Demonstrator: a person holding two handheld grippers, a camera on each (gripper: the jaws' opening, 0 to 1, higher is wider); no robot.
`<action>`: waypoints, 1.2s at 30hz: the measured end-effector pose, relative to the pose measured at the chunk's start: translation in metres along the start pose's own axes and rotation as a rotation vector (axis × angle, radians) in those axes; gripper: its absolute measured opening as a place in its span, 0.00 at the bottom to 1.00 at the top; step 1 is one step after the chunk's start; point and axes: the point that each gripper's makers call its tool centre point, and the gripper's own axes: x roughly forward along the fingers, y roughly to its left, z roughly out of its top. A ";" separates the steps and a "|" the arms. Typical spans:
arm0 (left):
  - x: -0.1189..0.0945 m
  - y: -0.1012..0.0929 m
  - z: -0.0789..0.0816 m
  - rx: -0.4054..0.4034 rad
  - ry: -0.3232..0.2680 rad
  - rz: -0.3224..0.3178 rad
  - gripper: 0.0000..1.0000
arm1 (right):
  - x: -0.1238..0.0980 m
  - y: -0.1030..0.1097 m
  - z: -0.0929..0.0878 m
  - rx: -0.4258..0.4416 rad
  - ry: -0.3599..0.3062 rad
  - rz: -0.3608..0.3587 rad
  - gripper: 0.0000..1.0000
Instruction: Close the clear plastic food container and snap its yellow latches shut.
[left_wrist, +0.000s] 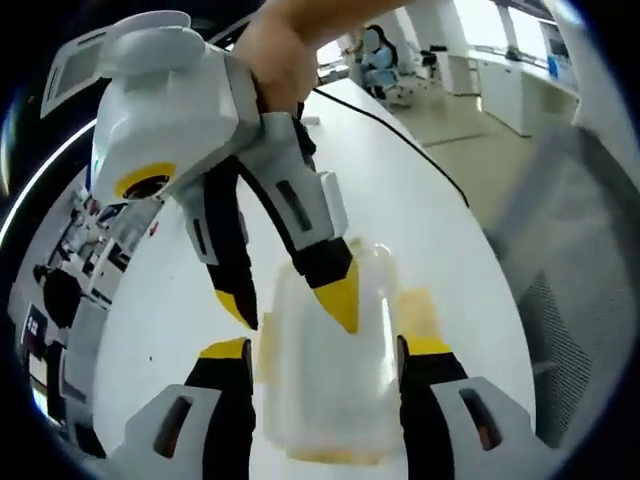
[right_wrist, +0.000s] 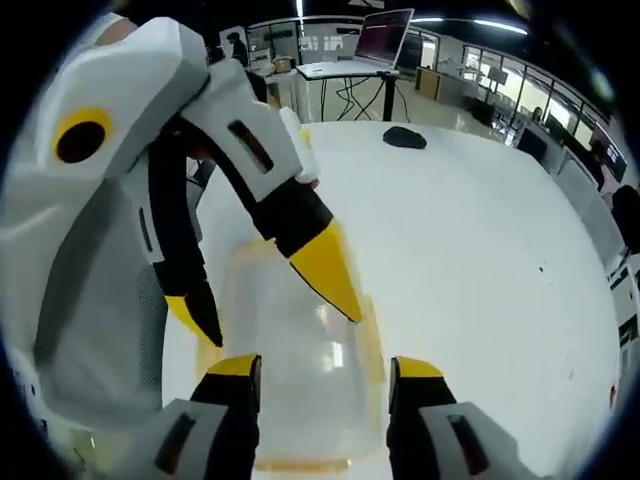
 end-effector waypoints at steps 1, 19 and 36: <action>-0.001 -0.004 0.007 -0.017 -0.032 -0.015 0.56 | 0.000 0.000 0.000 0.003 0.002 0.002 0.49; 0.003 -0.018 -0.014 0.024 0.048 -0.104 0.45 | 0.002 0.001 0.001 -0.024 0.025 0.042 0.47; 0.008 -0.021 -0.015 -0.050 0.155 -0.193 0.39 | 0.006 0.000 0.000 -0.019 0.096 0.107 0.47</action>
